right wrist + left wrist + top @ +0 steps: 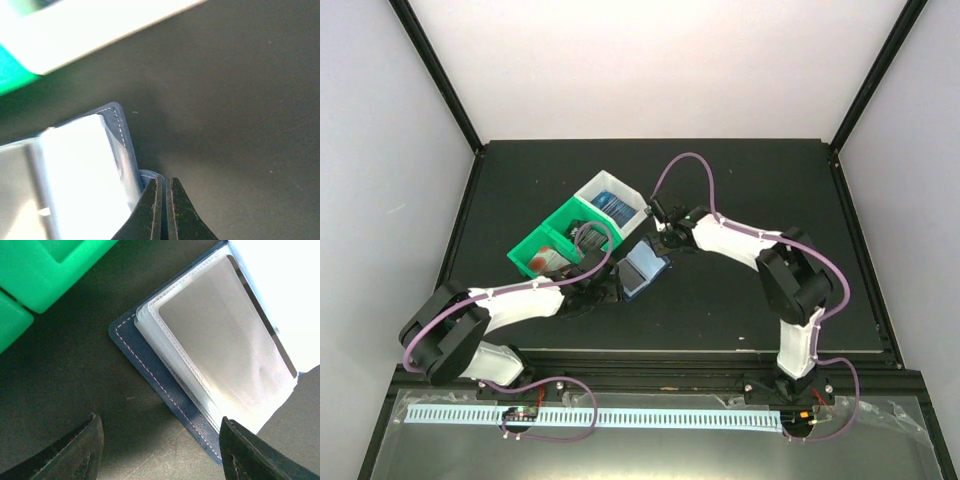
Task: Put the credit cards into the card holder
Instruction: Close the card holder at the center of the board.
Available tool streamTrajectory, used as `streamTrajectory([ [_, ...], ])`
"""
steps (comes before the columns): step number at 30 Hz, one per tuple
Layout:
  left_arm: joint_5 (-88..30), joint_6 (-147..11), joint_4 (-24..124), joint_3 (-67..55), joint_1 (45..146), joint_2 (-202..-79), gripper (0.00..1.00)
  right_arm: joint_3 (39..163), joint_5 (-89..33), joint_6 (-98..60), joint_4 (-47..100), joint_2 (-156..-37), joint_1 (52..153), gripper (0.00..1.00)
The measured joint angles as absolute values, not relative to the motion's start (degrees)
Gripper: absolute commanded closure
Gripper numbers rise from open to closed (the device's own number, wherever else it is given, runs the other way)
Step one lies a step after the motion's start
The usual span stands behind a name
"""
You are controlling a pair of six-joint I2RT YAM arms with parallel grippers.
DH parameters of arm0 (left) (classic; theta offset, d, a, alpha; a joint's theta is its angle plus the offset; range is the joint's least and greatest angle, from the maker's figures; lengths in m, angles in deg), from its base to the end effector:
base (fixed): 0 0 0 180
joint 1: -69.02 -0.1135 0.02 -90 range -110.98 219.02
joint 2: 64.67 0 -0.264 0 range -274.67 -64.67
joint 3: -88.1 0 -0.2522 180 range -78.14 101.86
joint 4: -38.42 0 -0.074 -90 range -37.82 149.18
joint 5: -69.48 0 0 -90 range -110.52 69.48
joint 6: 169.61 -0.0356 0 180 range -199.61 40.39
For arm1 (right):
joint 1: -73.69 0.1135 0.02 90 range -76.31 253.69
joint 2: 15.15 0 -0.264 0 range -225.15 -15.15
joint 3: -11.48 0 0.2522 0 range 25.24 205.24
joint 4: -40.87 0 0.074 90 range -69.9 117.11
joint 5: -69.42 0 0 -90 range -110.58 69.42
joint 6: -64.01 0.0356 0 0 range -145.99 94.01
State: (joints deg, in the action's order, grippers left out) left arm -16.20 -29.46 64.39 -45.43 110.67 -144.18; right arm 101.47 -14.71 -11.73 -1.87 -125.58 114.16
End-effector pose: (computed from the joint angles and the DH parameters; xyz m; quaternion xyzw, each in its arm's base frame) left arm 0.1809 -0.1573 0.1417 -0.0814 0.9596 -0.1664 0.2119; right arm 0.3050 0.2554 0.1752 -0.2087 0.9489 0.0622 0.2286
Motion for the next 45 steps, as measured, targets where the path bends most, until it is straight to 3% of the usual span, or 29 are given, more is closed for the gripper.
streamTrajectory([
  [7,-14.1,-28.4,64.8,-45.6,110.7,-144.2,0.43,100.4,-25.1,-11.1,-2.0,-118.9,114.2,0.99],
  [19,-9.7,-26.4,66.7,-46.8,110.6,-143.0,0.60,96.1,-41.4,-6.5,-0.2,-118.3,115.3,0.98],
  [25,-8.9,-25.9,66.7,-47.4,110.6,-142.2,0.56,95.8,-43.3,-3.9,1.4,-116.2,116.3,0.99],
  [37,-12.7,-28.6,63.6,-50.9,110.6,-137.6,0.35,94.3,-34.6,-2.8,-0.2,-112.5,116.1,0.99],
  [41,-14.4,-29.7,62.2,-51.9,110.6,-135.5,0.36,94.3,-29.7,-3.1,-1.8,-111.8,115.6,0.99],
  [45,-14.7,-29.9,61.9,-51.9,110.2,-136.0,0.47,94.3,-25.6,-3.1,-3.9,-111.8,115.2,0.99],
])
